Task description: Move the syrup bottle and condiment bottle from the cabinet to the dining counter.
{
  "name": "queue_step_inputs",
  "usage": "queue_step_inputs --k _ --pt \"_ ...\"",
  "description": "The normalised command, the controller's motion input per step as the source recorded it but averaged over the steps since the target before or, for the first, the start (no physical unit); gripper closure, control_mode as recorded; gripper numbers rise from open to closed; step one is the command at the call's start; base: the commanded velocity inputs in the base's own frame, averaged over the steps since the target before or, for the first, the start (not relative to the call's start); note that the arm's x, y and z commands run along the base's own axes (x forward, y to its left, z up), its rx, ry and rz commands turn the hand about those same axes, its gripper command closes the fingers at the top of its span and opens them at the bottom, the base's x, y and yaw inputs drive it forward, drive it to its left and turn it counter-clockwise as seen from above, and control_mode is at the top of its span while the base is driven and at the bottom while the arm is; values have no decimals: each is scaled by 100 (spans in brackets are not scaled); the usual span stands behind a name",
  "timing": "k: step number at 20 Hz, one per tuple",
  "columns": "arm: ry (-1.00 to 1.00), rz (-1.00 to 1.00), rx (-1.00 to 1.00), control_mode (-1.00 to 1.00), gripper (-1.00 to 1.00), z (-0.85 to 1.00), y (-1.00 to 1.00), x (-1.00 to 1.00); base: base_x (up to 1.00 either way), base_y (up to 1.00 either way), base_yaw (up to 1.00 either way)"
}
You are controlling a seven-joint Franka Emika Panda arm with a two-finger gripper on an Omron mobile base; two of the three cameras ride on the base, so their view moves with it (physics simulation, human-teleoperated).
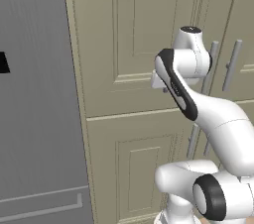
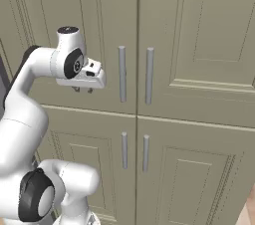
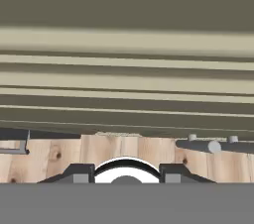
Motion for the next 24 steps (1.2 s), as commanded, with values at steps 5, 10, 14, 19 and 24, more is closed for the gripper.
queue_step_inputs --k 5,10,14,19,24 --pt "0 0 0 100 -100 0 0 0 -22 -7 0" --pt "0 0 0 100 -100 0 0 0 -83 -58 -2" --pt "0 0 0 100 -100 0 0 0 -38 -64 -2" --pt "0 0 0 100 -100 0 0 0 -2 -52 0" --pt "0 0 0 100 -100 0 0 0 6 -23 0"
